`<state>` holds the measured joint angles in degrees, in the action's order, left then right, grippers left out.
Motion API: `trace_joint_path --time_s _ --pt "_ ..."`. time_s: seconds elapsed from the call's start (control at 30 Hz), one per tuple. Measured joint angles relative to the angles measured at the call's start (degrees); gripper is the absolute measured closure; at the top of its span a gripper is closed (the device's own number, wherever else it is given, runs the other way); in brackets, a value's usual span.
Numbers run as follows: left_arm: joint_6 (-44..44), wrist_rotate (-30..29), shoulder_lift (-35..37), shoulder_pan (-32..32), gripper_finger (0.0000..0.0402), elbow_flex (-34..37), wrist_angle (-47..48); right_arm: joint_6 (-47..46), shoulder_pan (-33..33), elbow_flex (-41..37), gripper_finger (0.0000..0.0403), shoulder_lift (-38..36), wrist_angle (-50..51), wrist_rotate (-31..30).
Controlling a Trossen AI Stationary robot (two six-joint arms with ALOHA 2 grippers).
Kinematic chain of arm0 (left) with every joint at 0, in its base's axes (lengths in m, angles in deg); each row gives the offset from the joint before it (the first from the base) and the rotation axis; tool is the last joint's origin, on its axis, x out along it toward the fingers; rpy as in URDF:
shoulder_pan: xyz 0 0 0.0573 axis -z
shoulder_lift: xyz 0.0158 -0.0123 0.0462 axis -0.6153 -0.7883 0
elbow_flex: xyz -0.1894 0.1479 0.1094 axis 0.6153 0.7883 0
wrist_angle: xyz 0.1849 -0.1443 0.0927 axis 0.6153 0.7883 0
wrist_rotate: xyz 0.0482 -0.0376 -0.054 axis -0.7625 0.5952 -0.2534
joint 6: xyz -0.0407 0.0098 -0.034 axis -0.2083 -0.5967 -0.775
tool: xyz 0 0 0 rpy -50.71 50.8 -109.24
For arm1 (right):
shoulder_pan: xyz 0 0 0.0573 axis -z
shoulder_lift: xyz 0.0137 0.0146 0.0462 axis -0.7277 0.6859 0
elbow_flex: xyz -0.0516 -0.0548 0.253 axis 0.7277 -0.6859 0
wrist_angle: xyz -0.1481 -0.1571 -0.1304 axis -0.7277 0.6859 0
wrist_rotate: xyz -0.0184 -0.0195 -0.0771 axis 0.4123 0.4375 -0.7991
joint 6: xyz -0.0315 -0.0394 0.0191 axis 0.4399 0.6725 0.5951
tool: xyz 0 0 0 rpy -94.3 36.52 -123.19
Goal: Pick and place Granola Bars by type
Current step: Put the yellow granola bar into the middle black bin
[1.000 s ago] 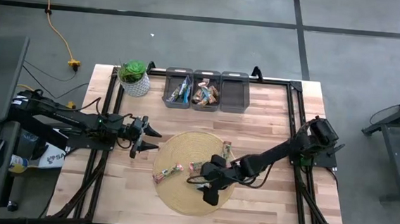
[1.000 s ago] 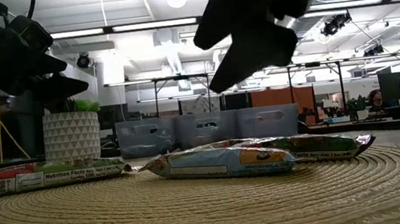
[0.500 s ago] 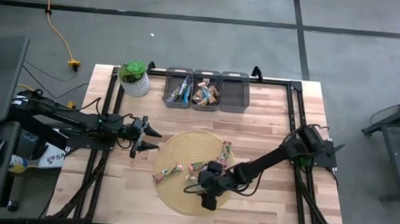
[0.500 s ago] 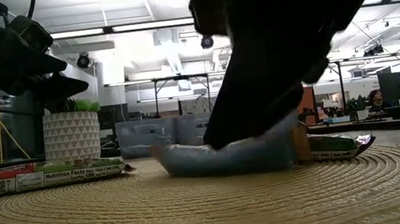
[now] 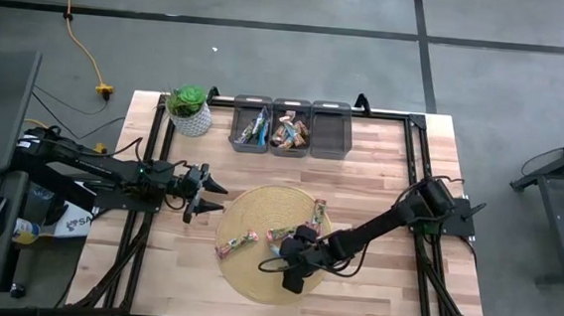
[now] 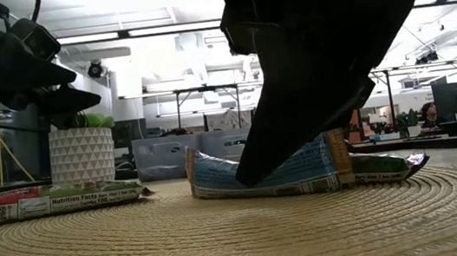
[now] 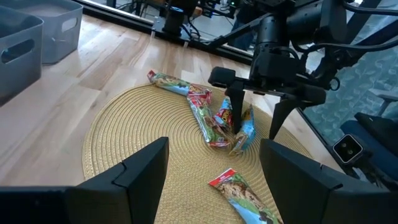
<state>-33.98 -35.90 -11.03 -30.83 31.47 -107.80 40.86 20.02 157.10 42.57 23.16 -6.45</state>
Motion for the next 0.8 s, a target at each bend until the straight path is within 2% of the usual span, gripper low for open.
trace_joint_path --time_s 0.8 --pt "-0.01 0.00 0.00 0.00 0.0153 0.00 0.00 -2.57 0.02 0.00 0.0262 -0.02 1.40 -0.11"
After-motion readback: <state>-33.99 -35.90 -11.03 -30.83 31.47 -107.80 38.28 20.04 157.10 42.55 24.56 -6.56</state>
